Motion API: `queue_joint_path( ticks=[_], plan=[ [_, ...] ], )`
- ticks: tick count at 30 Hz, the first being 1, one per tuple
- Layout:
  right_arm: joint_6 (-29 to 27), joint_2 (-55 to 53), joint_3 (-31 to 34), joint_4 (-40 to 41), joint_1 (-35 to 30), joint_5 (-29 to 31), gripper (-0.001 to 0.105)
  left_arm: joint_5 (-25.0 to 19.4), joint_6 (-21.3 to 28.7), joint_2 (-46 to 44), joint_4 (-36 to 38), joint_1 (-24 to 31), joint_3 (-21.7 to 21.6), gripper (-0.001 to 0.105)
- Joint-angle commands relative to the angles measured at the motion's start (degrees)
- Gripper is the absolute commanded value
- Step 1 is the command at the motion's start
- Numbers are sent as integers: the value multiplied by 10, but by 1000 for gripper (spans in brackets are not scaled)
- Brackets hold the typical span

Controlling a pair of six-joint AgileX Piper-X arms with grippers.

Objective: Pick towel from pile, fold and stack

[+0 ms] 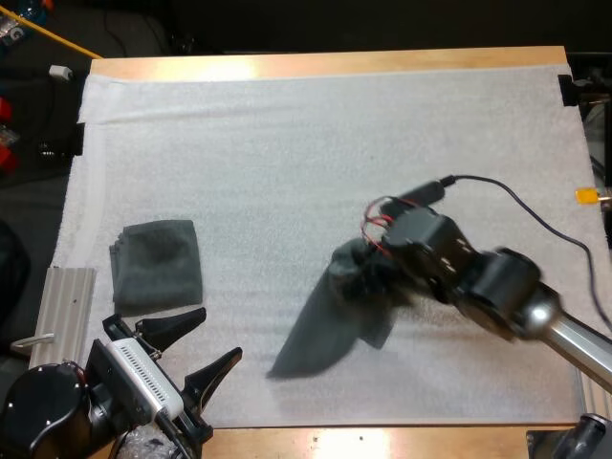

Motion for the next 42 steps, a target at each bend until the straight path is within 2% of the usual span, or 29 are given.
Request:
queue_joint_path(
  ticks=[1, 8, 10, 13, 15, 17, 19, 26, 30, 35, 37, 42],
  plan=[
    [-9, 7, -4, -15, -12, 16, 0, -1, -6, 2, -5, -2, -5, 58],
    [-9, 55, -4, -106, -83, 22, 0, -1, -6, 2, -5, -2, -5, 58],
    [-9, 54, -4, -117, -94, 22, 5, -1, -6, 2, -5, -2, -5, 58],
    [-1, 53, -9, -118, -115, 21, 33, -1, -6, 2, -5, -2, -5, 58],
    [17, 52, -8, -116, -124, 19, 62, -1, -6, 2, -5, -2, -5, 58],
    [17, 48, -8, -105, -127, 18, 77, -1, -6, 2, -5, -2, -5, 58],
    [17, 39, -8, -82, -127, 18, 77, -1, -6, 2, -3, -2, -5, 58],
    [17, 4, -8, 46, -127, 19, 55, -1, -6, 2, 74, -2, 3, 58],
    [17, 0, 0, 100, -127, 0, 54, -1, -6, 2, 106, -2, 17, 58],
    [46, -1, 56, 84, -127, -25, 54, -1, -6, 2, 129, -2, 30, 58],
    [55, -1, 80, 60, -127, -38, 54, -1, -6, 2, 133, -2, 34, 58],
    [118, 5, 154, -21, -127, -46, 54, -1, -6, 2, 135, -2, 35, 58]
  ],
)
